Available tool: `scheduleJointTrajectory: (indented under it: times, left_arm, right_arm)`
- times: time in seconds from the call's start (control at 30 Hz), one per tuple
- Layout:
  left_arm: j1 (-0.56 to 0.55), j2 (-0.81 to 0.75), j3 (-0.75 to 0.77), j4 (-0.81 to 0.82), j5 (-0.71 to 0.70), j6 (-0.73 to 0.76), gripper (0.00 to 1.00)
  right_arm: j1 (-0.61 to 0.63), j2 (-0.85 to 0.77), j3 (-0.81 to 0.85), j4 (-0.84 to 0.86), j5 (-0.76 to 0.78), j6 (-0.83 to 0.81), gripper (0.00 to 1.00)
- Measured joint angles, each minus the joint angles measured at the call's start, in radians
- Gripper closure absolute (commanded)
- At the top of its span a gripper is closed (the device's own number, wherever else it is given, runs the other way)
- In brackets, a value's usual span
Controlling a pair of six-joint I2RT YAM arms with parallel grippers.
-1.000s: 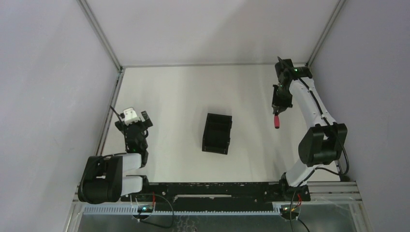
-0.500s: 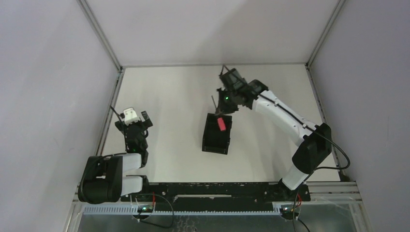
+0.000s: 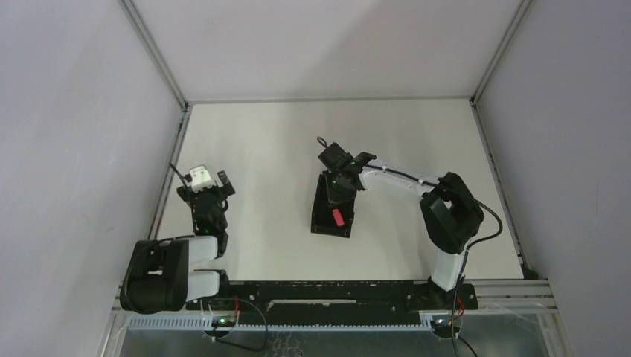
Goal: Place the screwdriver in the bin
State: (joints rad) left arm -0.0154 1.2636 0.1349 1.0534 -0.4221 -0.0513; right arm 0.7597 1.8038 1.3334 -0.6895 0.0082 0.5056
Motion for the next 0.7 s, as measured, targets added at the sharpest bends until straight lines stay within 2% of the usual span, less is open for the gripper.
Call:
scheduleJointTrajectory:
  times: [0.13,0.17,0.23,0.47,0.53,0.57,0.6,0.63,0.7]
  left_arm:
    - [0.0,0.0,0.0,0.0,0.0,0.0,0.02]
    - [0.0,0.0,0.0,0.0,0.0,0.0,0.02]
    - [0.0,0.0,0.0,0.0,0.0,0.0,0.02]
    - [0.0,0.0,0.0,0.0,0.0,0.0,0.02]
    - [0.0,0.0,0.0,0.0,0.0,0.0,0.02]
    - [0.0,0.0,0.0,0.0,0.0,0.0,0.02]
    - [0.0,0.0,0.0,0.0,0.0,0.0,0.02]
    - [0.0,0.0,0.0,0.0,0.0,0.0,0.02]
    - [0.0,0.0,0.0,0.0,0.0,0.0,0.02]
  right_arm:
    - [0.014,0.033,-0.019,0.021,0.026,0.015,0.58]
    - [0.015,0.033,-0.021,0.021,0.033,0.02,0.54]
    - [0.015,0.031,-0.022,0.023,0.048,0.027,0.5]
    - [0.021,-0.054,-0.023,0.032,0.065,0.043,0.49]
    - [0.023,-0.107,-0.023,0.042,0.062,0.044,0.45]
    - [0.023,-0.135,-0.023,0.046,0.063,0.044,0.34]
    - [0.023,-0.17,-0.023,0.05,0.064,0.044,0.06]
    - [0.022,-0.201,-0.023,0.053,0.066,0.043,0.01]
    - [0.018,-0.293,-0.024,0.059,0.089,0.023,0.0]
